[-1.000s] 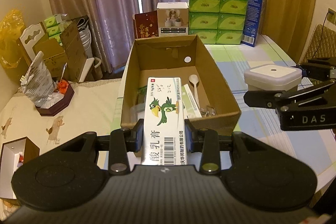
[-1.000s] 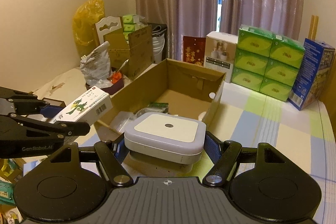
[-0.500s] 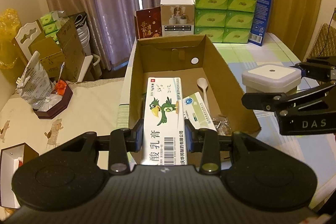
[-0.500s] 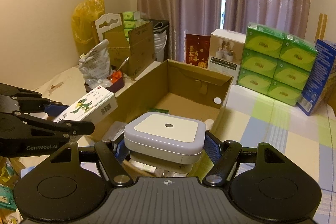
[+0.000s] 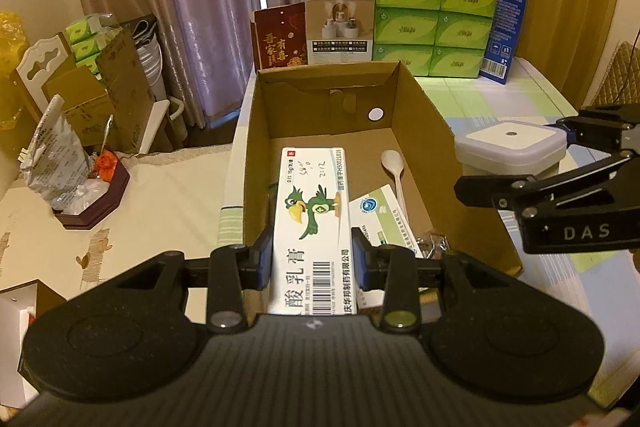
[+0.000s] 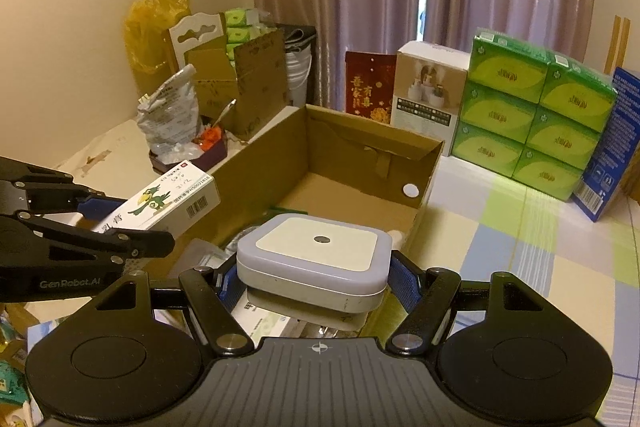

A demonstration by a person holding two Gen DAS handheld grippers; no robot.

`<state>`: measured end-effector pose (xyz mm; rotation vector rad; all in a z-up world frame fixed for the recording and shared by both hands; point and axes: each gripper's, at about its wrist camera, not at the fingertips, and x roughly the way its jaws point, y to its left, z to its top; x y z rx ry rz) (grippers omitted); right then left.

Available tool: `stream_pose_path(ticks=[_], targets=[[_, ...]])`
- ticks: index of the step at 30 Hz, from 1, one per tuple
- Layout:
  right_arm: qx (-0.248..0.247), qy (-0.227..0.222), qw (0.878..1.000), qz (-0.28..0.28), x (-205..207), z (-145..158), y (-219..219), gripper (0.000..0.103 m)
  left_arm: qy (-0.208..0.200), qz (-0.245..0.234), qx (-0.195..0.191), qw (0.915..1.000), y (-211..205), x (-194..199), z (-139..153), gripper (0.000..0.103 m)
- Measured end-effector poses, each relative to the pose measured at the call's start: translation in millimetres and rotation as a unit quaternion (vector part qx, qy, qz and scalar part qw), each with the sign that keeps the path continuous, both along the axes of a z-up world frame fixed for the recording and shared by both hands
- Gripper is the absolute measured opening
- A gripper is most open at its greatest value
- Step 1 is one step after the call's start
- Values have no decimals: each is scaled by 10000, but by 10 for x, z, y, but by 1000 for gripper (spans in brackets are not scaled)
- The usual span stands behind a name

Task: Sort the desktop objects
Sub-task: 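Carry the ointment box and white plug with both grippers over the cardboard box, then open both grippers to drop the ointment box and plug into the box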

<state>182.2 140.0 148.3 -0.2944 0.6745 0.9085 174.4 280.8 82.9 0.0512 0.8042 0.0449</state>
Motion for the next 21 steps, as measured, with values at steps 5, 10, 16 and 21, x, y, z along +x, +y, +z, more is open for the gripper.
stream_pose_path(ticks=[5,10,16,21], targets=[[-16,38,10000,-26,115,-43,76,69,51,-49,-55,10000,10,169,-55,33],[-43,43,10000,-31,205,-93,137,70,95,-65,-125,9999,9,340,-124,33],[-65,72,9999,-43,273,-146,171,69,132,-80,-205,9997,18,469,-199,33],[-90,97,9999,-73,323,-188,185,70,149,73,-210,9996,77,573,-258,42]])
